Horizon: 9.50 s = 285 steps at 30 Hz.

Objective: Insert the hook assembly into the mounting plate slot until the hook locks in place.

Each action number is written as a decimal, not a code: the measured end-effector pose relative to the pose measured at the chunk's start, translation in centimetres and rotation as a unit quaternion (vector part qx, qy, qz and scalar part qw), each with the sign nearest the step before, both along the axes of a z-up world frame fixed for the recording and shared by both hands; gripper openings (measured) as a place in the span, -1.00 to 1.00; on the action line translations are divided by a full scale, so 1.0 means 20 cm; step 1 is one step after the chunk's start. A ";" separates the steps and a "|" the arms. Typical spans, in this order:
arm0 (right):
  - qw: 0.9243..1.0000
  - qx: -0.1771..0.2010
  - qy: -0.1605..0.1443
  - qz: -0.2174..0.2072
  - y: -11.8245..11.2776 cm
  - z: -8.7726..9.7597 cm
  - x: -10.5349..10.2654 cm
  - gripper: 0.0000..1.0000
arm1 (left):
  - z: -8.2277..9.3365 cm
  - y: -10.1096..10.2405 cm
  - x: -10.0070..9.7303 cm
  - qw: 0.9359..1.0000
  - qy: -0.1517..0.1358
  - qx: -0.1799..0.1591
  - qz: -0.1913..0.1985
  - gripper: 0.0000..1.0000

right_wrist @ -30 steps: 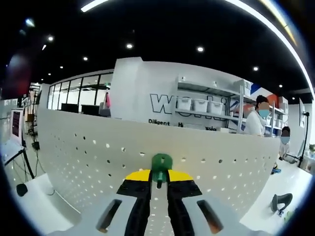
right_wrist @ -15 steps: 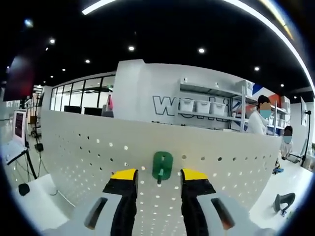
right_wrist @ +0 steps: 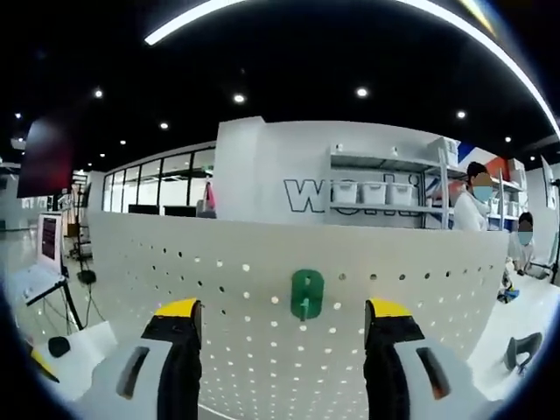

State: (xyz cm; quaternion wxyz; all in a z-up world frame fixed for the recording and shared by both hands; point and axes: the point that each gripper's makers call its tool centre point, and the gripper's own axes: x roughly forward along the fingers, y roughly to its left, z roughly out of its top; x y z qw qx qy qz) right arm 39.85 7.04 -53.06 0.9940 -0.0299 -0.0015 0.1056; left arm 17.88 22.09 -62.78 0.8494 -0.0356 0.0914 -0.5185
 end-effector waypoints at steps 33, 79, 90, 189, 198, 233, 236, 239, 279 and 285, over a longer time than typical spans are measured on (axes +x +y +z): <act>0.999 0.014 0.008 0.036 0.02 -0.03 -0.32 0.63 | 0.04 0.03 -0.04 1.000 -0.013 0.003 0.010 0.75; 0.988 0.003 0.111 0.105 0.20 -0.55 -0.88 0.56 | -0.16 0.12 -0.10 0.998 0.023 0.036 0.035 0.71; 0.988 -0.002 0.110 0.105 0.20 -0.55 -0.90 0.55 | -0.23 0.13 -0.05 0.997 0.030 0.053 0.037 0.38; 0.983 -0.019 0.147 0.109 0.19 -0.68 -0.86 0.46 | -1.03 0.41 0.48 0.947 0.060 0.293 0.119 -0.88; 0.982 -0.022 0.149 0.113 0.20 -0.69 -0.87 0.45 | -1.03 0.42 0.49 0.946 0.051 0.298 0.119 -0.93; 0.954 -0.084 0.179 0.225 0.37 -0.77 -0.98 0.40 | -1.00 0.41 0.48 0.945 0.041 0.309 0.098 -0.97; 0.949 -0.100 0.179 0.238 0.40 -0.78 -1.00 0.40 | -0.98 0.39 0.46 0.946 0.038 0.312 0.086 -0.97; 0.944 -0.114 0.181 0.251 0.41 -0.79 -1.02 0.40 | -0.96 0.38 0.44 0.946 0.034 0.315 0.073 -0.97; 0.882 -0.260 0.141 0.367 0.52 -0.79 -1.24 -0.13 | -0.43 0.00 -0.02 0.948 -0.028 0.290 -0.126 -0.97; 0.875 -0.264 0.141 0.380 0.53 -0.79 -1.27 -0.41 | -0.37 -0.05 -0.11 0.942 -0.051 0.294 -0.156 -0.97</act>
